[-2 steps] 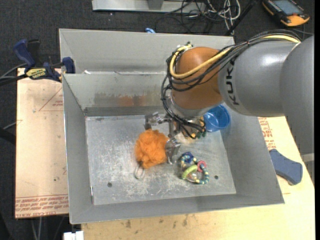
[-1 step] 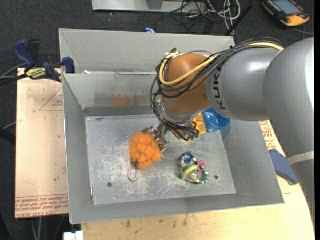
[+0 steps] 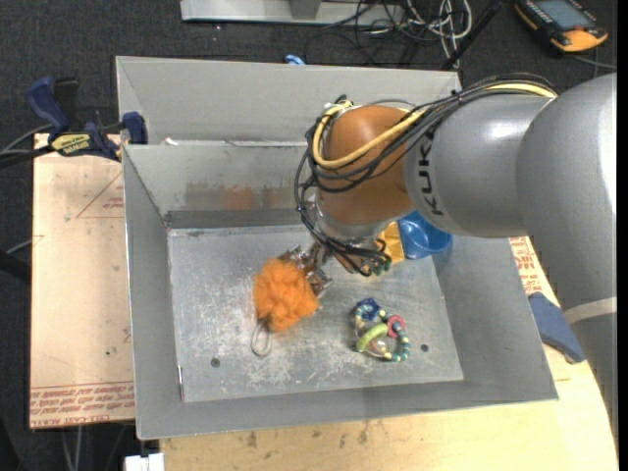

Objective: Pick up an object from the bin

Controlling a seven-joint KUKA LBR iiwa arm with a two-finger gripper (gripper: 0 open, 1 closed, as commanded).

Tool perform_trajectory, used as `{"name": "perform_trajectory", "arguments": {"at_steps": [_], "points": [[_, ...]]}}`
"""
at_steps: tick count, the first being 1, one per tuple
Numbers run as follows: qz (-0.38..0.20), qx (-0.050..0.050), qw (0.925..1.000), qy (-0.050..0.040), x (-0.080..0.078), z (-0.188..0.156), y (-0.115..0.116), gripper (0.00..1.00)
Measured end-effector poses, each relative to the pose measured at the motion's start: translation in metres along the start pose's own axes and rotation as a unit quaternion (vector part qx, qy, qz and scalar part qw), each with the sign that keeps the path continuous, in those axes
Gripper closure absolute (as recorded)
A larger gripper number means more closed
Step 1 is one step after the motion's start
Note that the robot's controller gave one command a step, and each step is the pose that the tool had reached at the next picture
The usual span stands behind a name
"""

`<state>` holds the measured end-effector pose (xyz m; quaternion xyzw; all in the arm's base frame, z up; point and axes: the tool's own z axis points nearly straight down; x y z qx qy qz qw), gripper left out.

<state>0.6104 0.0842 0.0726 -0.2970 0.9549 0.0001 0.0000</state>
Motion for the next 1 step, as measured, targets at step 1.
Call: {"name": "perform_trajectory", "arguments": {"at_steps": [1], "points": [[-0.041,0.001,0.9992,-0.0038,-0.0115,-0.1553,-0.0103,1.00]]}}
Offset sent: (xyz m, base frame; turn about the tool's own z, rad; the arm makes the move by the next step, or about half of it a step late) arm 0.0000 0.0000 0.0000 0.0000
